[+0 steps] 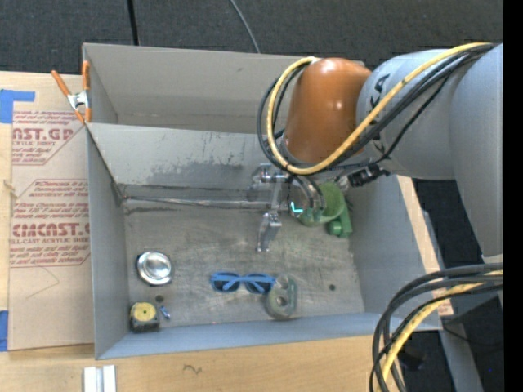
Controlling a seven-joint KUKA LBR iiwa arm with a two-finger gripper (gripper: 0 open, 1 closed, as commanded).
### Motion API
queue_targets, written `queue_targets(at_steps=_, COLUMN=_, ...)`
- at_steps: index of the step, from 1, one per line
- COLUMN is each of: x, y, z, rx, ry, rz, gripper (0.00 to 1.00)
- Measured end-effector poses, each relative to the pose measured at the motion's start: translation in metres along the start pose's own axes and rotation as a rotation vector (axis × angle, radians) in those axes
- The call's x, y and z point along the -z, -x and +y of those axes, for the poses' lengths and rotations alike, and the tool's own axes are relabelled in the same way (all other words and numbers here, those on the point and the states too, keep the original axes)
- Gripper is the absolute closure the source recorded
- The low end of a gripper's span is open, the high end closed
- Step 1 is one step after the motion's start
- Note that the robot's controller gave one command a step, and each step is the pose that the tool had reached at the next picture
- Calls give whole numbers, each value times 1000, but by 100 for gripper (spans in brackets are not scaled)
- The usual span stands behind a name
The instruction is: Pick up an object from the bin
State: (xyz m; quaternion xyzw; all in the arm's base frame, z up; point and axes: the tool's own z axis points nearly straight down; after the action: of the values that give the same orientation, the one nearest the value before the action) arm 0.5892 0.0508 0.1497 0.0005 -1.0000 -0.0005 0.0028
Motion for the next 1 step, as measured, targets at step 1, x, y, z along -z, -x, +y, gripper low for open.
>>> queue_targets(at_steps=1, x=-80, y=-66, z=-9, rx=81, ry=0, rz=-13, gripper=0)
